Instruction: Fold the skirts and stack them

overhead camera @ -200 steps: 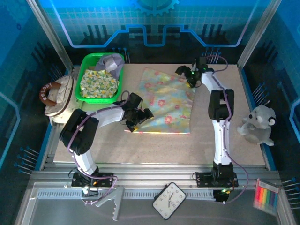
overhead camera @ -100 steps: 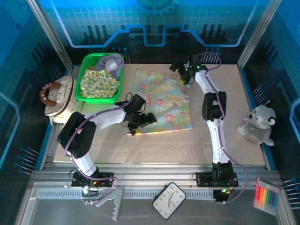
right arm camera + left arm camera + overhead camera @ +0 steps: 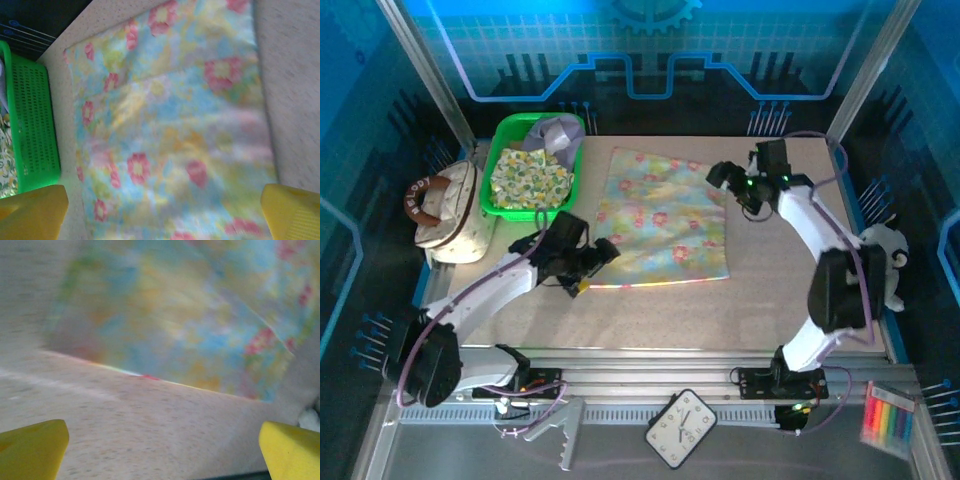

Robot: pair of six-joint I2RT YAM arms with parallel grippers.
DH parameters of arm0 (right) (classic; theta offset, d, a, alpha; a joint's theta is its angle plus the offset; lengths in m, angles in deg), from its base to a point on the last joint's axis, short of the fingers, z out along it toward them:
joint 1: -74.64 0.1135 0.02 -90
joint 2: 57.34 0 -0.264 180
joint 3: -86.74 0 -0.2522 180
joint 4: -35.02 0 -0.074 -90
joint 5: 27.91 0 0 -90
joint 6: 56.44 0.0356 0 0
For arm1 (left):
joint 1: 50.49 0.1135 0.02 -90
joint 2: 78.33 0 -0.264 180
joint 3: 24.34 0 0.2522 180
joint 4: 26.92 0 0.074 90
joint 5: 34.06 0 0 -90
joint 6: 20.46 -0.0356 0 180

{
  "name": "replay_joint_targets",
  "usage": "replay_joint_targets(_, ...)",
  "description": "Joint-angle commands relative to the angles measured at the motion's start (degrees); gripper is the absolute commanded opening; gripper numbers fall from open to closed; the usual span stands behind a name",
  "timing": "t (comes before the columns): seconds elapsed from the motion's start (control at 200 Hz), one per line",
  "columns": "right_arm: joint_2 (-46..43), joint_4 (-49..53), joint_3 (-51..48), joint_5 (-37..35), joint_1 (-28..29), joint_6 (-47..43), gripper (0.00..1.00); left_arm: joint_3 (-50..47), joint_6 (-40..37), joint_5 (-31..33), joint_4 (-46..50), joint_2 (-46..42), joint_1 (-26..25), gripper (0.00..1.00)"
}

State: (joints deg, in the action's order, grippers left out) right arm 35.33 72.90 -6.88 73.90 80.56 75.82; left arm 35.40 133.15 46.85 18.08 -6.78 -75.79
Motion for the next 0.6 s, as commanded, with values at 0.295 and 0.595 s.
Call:
replay_joint_targets(0.295,-25.4,3.9,-29.1,-2.3,-0.7,8.8,0.88,-8.6,14.2,1.5,-6.7,-1.4,3.4,0.67)
replay_joint_targets(0.595,-28.2,3.0,-31.6,-3.2,-0.2,10.8,0.93,-11.0,21.6,5.3,-8.3,2.2,3.0,0.59)
